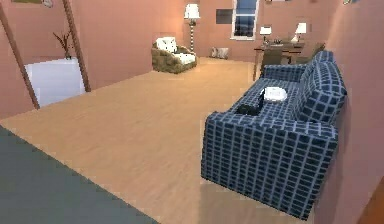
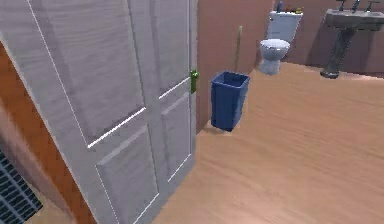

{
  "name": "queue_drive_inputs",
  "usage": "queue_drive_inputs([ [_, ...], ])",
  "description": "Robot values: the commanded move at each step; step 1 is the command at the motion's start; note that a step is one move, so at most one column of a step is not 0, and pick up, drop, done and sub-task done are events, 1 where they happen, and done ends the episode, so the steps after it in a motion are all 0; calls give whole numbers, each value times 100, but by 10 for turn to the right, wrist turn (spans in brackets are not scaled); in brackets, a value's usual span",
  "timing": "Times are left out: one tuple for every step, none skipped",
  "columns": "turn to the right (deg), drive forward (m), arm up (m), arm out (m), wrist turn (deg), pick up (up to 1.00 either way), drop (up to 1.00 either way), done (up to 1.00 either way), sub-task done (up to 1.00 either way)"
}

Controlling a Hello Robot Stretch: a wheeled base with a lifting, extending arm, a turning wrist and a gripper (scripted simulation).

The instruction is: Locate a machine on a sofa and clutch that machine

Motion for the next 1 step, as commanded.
queue_drive_inputs([
  [0,50,0,0,0,0,0,0,0],
])
